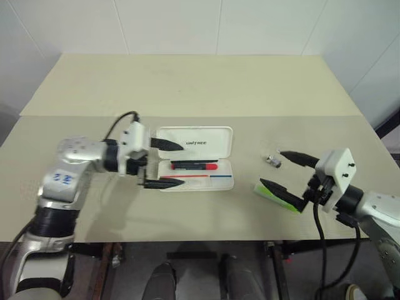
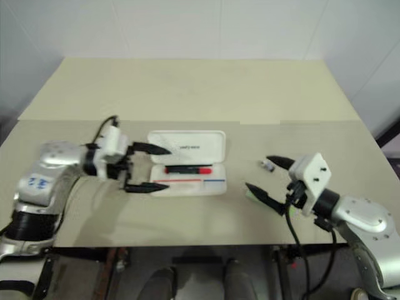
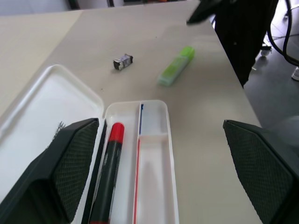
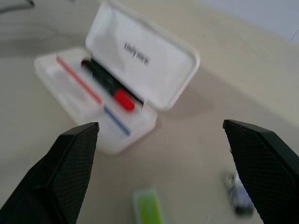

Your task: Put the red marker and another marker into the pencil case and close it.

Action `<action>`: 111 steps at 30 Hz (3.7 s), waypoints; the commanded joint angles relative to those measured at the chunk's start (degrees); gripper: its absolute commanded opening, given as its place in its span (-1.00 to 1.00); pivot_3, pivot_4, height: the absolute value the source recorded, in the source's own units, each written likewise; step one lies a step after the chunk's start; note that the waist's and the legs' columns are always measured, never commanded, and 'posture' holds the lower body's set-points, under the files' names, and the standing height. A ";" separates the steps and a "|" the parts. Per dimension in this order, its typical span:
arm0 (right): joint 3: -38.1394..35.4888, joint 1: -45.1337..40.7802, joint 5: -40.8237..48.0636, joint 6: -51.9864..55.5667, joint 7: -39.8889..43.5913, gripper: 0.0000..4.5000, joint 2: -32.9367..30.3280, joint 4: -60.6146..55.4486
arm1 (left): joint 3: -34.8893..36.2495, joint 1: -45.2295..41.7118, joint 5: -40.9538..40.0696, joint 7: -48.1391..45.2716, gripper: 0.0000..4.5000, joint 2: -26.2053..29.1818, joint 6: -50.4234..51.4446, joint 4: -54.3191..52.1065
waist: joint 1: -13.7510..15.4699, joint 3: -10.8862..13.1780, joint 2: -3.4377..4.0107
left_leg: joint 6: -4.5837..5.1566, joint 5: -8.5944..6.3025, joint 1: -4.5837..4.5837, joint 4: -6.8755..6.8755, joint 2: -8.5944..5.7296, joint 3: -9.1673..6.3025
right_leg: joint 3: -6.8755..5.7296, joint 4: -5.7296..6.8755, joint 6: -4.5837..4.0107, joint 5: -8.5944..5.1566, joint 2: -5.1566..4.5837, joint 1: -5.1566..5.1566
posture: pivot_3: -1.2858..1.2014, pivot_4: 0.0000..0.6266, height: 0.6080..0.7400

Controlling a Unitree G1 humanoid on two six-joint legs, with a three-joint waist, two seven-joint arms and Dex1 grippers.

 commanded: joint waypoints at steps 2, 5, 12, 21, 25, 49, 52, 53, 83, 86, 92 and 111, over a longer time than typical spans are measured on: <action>-1.91 2.16 -1.39 -4.27 4.85 1.00 -1.20 5.60 | 2.85 1.06 -3.02 -0.83 0.99 1.94 -0.04 -1.58 | 0.10 0.00 -0.01 | 0.00 0.00 0.00 0.08 0.00 0.00 | 0.00 -0.07 0.00 0.01 -0.01 0.08 | 0.03 -0.52 1.00; -0.69 2.97 -3.52 -7.10 7.93 1.00 -1.85 10.41 | 3.67 1.40 -4.06 -1.12 0.99 2.75 0.16 -1.33 | -0.02 0.01 -0.02 | -0.01 0.00 0.00 0.11 -0.01 0.00 | 0.01 -0.08 -0.02 0.03 -0.01 0.10 | 0.03 -0.52 1.00; 1.77 0.07 -7.92 -13.26 14.24 1.00 -3.34 24.63 | 4.54 0.73 -5.50 -1.13 0.99 3.57 0.39 -1.26 | -0.33 0.01 -0.01 | -0.01 0.00 0.00 0.04 0.00 0.01 | 0.01 -0.08 -0.01 0.02 -0.01 0.07 | 0.03 -0.52 1.00; 4.15 -2.39 -10.17 -16.27 16.37 1.00 -1.72 31.33 | 4.39 0.50 -5.48 -0.56 0.99 4.32 0.36 -1.60 | -0.52 0.01 -0.01 | -0.01 0.01 0.02 0.06 0.00 0.00 | 0.01 -0.02 0.02 0.01 0.00 0.07 | 0.03 -0.52 1.00; 5.48 -3.95 -10.64 -16.88 16.52 1.00 -1.07 33.31 | 3.92 -0.48 -5.16 -0.67 0.99 4.21 0.00 -0.91 | -0.64 0.01 -0.03 | -0.01 0.01 0.02 0.06 0.00 0.00 | 0.01 -0.02 0.02 0.02 0.00 0.08 | 0.03 -0.52 1.00; 7.25 -11.21 -9.56 -15.14 15.70 -0.51 -0.24 26.13 | 3.83 -0.72 -2.77 -2.46 1.00 5.12 -5.08 2.73 | -1.55 0.01 -0.02 | -0.01 0.01 0.07 0.04 0.00 0.00 | 0.02 0.08 0.05 0.01 0.00 0.07 | 0.03 -0.52 1.00; 9.18 -15.35 -8.38 -12.73 17.20 -0.51 -0.98 22.76 | 4.52 0.19 -2.33 -2.93 1.00 5.48 -7.24 3.81 | -1.58 0.02 0.00 | -0.01 0.01 0.08 0.05 0.00 0.00 | 0.03 0.11 0.06 0.02 0.00 0.06 | 0.03 -0.52 1.00; 10.36 -17.35 -7.96 -11.68 17.73 -0.51 -0.97 21.65 | 4.81 0.68 -2.06 -3.13 1.00 5.64 -8.30 4.22 | -1.56 0.02 0.00 | -0.01 0.01 0.09 0.06 0.00 0.00 | 0.03 0.13 0.06 0.01 0.00 0.06 | 0.03 -0.52 1.00; 37.21 -47.04 -21.40 -21.62 25.97 -0.51 22.11 45.82 | 9.98 11.29 -1.86 1.59 1.00 7.98 -12.68 3.08 | -1.66 0.04 0.02 | -0.04 -0.01 0.04 -0.07 0.01 -0.01 | -0.03 0.46 0.30 0.14 0.00 -0.17 | 0.03 -0.52 1.00; 37.70 -47.69 -22.76 -23.29 26.42 -0.51 22.95 48.22 | 9.90 11.32 -1.94 1.87 1.00 7.90 -12.56 2.83 | -1.68 0.04 0.02 | -0.04 -0.01 0.05 -0.12 0.01 -0.01 | -0.04 0.47 0.35 0.16 0.00 -0.19 | 0.03 -0.52 1.00; 38.65 -48.48 -24.70 -26.12 27.94 -0.51 24.51 52.38 | 9.43 11.05 -2.14 3.02 1.00 7.39 -12.09 1.78 | -1.74 0.04 0.02 | -0.04 -0.01 0.05 -0.13 0.01 -0.01 | -0.05 0.48 0.49 0.24 0.00 -0.20 | 0.03 -0.52 1.00; 37.52 -54.04 -26.87 -33.40 29.50 -0.51 26.26 63.75 | 9.38 11.34 -2.21 4.45 1.00 6.62 -10.94 -0.22 | -3.09 0.04 0.03 | -0.06 0.02 0.13 -0.01 0.00 -0.02 | -0.03 0.58 0.58 0.32 0.00 -0.12 | 0.03 -0.52 1.00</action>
